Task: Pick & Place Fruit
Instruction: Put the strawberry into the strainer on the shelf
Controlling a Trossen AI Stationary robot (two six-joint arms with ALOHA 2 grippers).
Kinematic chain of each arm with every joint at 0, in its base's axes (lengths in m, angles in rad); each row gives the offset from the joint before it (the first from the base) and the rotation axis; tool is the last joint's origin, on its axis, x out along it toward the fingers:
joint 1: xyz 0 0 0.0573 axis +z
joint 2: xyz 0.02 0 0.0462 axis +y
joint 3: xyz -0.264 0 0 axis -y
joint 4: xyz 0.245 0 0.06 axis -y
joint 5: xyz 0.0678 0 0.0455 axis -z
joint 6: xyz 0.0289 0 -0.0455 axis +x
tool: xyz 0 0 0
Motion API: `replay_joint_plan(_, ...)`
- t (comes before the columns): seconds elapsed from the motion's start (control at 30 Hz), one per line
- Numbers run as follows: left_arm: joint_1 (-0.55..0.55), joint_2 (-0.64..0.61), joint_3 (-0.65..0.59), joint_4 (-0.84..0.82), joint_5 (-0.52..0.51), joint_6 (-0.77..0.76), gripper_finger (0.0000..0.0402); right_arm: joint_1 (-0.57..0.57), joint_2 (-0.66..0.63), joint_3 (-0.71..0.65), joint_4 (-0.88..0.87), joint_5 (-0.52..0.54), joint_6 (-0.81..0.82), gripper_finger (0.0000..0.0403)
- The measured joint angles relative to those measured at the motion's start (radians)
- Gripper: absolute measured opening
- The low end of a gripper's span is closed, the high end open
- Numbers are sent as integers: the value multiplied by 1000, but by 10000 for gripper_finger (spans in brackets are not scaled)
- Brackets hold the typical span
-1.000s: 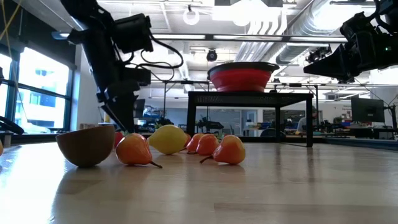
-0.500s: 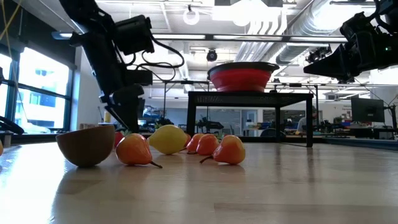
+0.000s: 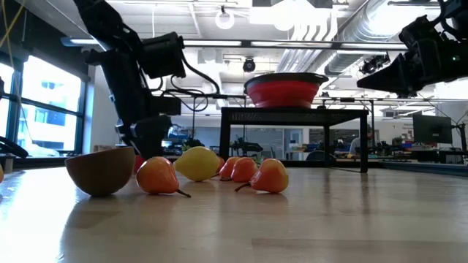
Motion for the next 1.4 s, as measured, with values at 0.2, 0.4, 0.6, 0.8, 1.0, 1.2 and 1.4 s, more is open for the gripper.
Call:
replay_joint_plan(0.2, 0, 0, 0, 3, 5, -1, 285, 0, 4, 0, -3, 2, 0, 26)
replay_joint_plan(0.4, 0, 1, -1, 3, 6, -26, 285, 0, 4, 0, -2, 2, 0, 26)
replay_joint_plan(0.6, 0, 1, -1, 3, 15, -34, 285, 0, 4, 0, -2, 2, 0, 26)
replay_joint_plan(0.8, 0, 2, -1, 8, 20, -53, 285, 0, 4, 0, -2, 2, 0, 26)
replay_joint_plan(1.0, 1, 2, -1, 8, 32, -56, 272, 0, 4, 0, -2, 2, 0, 26)
replay_joint_plan(1.2, 1, 2, -1, 12, 41, -56, 218, 0, 4, 0, -1, 2, 0, 26)
replay_joint_plan(1.4, 0, 3, -1, 14, 44, -56, 177, 0, 4, 0, -1, 2, 0, 26)
